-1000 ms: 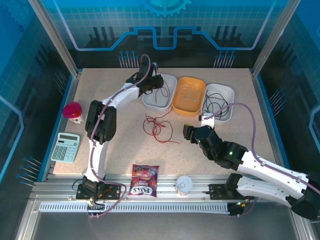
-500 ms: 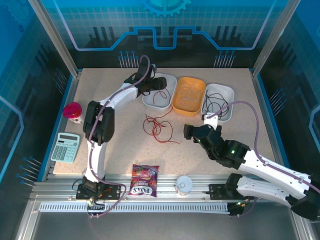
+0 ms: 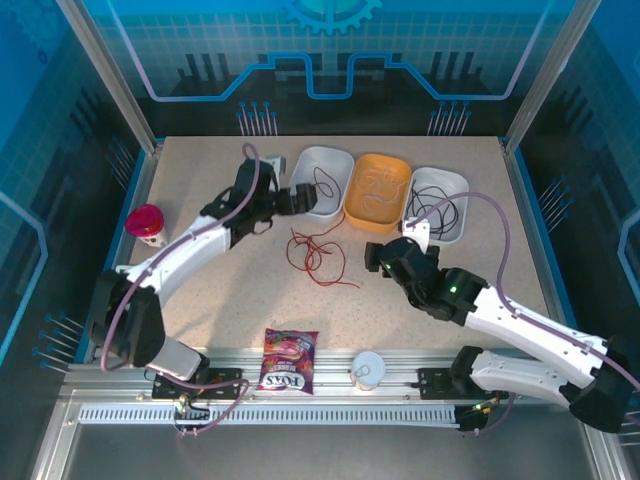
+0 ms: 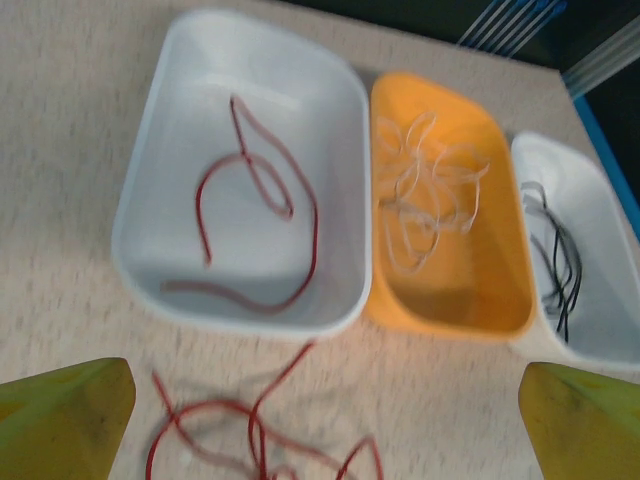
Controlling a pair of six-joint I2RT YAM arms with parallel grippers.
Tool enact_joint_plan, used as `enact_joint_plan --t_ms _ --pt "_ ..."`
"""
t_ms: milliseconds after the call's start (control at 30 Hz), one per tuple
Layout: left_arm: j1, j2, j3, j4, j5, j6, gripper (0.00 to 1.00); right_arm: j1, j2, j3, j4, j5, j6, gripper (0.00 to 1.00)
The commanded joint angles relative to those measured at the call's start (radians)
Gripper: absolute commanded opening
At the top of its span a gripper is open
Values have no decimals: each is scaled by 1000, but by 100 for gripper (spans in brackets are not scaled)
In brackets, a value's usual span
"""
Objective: Untangle the cables
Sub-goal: Pick up the cable.
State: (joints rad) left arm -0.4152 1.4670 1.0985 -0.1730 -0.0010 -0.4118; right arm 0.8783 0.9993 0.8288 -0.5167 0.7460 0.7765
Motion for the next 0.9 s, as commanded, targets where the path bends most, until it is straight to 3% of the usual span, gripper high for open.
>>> enact_joint_plan --t_ms 0,200,400,567,867 --pt "-40 -94 -129 36 -26 -8 99 -38 41 38 -31 -60 40 100" --pt "-188 -237 -325 47 -165 18 98 -93 129 45 -38 -150 64 100" --pt "-228 -224 -432 108 -145 -114 94 -154 266 111 10 -338 3 100" --pt "-229 -170 -459 161 -142 -200 97 -157 465 219 15 -446 -140 86" --pt "-228 -115 -463 143 -192 -286 99 -169 755 427 26 -499 -413 68"
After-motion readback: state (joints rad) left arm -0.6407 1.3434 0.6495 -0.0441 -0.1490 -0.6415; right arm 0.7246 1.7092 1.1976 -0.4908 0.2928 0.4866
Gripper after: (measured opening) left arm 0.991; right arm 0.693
